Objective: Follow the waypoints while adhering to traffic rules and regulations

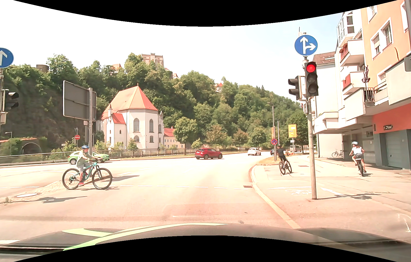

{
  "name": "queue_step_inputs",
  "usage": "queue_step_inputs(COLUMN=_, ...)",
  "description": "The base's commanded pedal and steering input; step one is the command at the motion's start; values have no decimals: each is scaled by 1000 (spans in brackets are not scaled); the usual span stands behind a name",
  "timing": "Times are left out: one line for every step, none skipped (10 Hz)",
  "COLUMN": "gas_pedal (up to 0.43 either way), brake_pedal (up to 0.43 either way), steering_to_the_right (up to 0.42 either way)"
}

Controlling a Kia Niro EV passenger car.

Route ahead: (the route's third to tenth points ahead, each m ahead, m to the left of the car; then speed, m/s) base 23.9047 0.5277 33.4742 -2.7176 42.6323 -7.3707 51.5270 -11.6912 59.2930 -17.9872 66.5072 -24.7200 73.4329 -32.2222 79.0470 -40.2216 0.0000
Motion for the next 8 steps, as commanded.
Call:
queue_step_inputs(gas_pedal=0, brake_pedal=317, steering_to_the_right=41)
queue_step_inputs(gas_pedal=0, brake_pedal=317, steering_to_the_right=40)
queue_step_inputs(gas_pedal=0, brake_pedal=317, steering_to_the_right=40)
queue_step_inputs(gas_pedal=0, brake_pedal=317, steering_to_the_right=40)
queue_step_inputs(gas_pedal=0, brake_pedal=317, steering_to_the_right=40)
queue_step_inputs(gas_pedal=0, brake_pedal=317, steering_to_the_right=40)
queue_step_inputs(gas_pedal=0, brake_pedal=317, steering_to_the_right=40)
queue_step_inputs(gas_pedal=0, brake_pedal=317, steering_to_the_right=41)
